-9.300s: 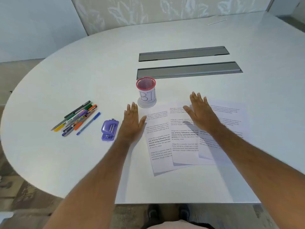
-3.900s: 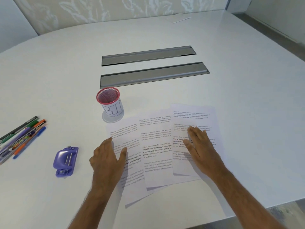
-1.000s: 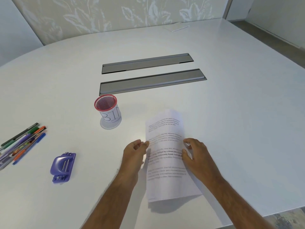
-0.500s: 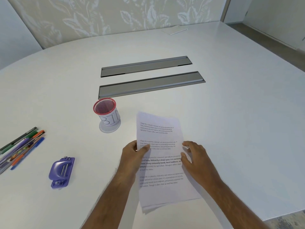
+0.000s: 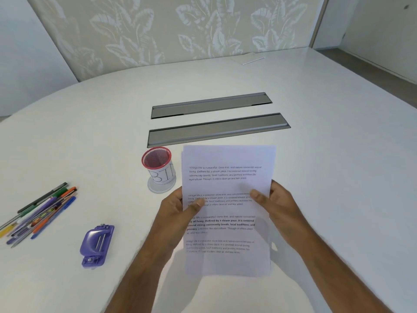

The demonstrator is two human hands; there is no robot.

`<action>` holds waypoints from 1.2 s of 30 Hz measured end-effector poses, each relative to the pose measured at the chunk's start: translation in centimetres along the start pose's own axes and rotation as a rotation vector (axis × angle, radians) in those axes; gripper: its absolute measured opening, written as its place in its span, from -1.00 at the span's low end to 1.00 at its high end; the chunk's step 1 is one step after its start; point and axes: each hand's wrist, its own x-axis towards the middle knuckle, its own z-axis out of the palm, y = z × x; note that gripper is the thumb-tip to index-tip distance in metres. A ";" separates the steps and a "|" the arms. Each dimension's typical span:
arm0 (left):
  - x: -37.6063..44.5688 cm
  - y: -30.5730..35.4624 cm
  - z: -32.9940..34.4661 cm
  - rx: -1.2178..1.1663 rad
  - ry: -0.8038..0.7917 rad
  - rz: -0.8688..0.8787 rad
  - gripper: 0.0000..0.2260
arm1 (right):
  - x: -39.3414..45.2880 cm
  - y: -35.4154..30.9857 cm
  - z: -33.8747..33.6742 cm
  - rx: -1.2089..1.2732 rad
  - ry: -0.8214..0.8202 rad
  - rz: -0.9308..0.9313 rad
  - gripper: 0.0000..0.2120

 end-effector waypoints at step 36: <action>2.4 1.9 0.8 -0.019 0.156 0.243 -0.77 | 1.9 -0.4 2.6 -0.181 0.153 -0.212 -0.79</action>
